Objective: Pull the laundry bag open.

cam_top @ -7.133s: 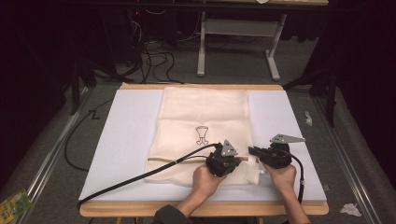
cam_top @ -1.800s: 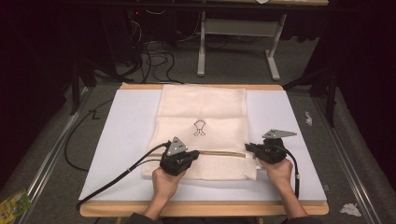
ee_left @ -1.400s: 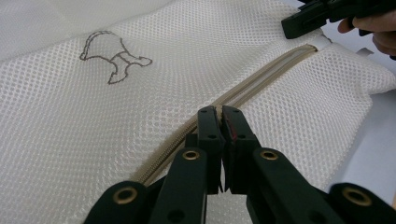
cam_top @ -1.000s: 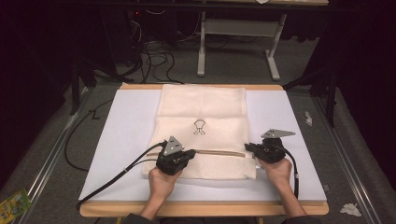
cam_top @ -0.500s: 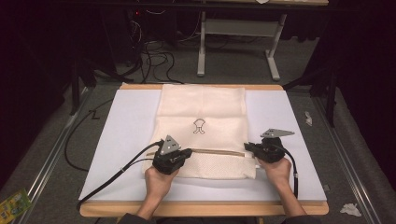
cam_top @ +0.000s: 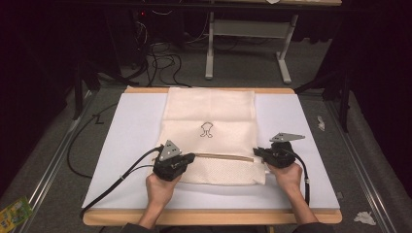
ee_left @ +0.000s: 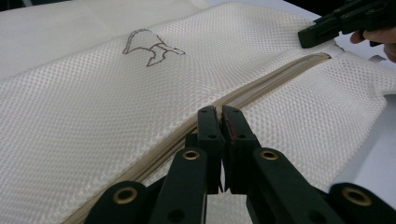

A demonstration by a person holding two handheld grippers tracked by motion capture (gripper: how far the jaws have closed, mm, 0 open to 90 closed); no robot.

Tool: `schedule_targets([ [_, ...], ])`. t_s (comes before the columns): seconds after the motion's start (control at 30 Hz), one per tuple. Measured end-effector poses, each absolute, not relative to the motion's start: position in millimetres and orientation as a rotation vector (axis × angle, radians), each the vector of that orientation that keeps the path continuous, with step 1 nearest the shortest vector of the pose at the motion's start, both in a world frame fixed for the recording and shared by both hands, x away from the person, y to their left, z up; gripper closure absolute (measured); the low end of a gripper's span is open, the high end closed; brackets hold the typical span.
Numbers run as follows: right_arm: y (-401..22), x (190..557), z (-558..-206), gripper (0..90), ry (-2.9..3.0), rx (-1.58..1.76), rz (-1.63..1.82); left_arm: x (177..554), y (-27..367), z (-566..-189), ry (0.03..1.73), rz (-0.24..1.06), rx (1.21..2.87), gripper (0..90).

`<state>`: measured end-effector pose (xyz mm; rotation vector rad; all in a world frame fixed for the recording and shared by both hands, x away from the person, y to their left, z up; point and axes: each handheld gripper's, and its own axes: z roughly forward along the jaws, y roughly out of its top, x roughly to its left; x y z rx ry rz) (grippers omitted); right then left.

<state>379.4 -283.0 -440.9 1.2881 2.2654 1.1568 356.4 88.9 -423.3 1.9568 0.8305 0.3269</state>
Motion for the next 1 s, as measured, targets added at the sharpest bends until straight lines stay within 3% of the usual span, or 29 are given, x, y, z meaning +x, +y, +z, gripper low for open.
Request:
schedule_targets([
  [1.0, -283.3, 382.4, -435.1, 88.1, 2.263, 1.287, 1.133, 357.2, 112.3, -421.4, 0.885, 0.351, 1.908, 87.2],
])
